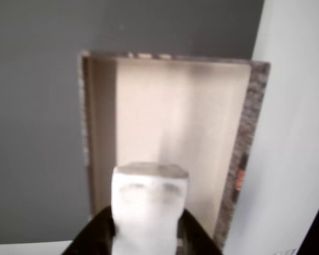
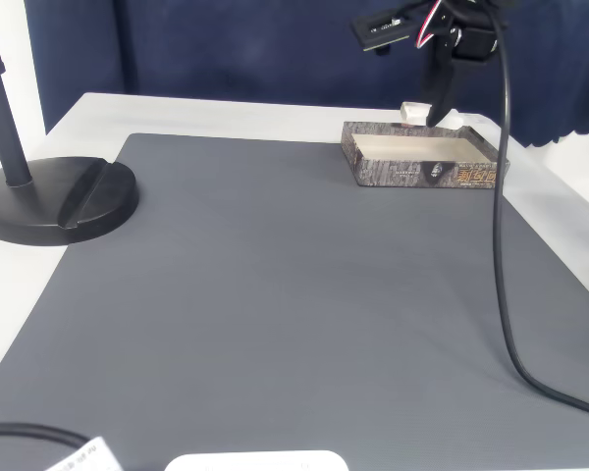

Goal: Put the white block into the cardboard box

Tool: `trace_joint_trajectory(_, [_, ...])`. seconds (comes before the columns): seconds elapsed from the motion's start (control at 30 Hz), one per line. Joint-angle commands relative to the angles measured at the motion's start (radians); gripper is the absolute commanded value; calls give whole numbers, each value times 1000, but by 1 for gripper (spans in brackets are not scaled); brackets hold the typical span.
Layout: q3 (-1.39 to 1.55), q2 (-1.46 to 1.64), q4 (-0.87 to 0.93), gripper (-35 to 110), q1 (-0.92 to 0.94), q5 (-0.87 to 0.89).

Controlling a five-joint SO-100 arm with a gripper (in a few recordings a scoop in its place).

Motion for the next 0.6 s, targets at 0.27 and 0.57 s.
trace_joint_trajectory(0.27, [-195, -124, -3, 0, 46, 72])
trace_joint_trajectory(0.57, [-273, -239, -9, 0, 44, 97])
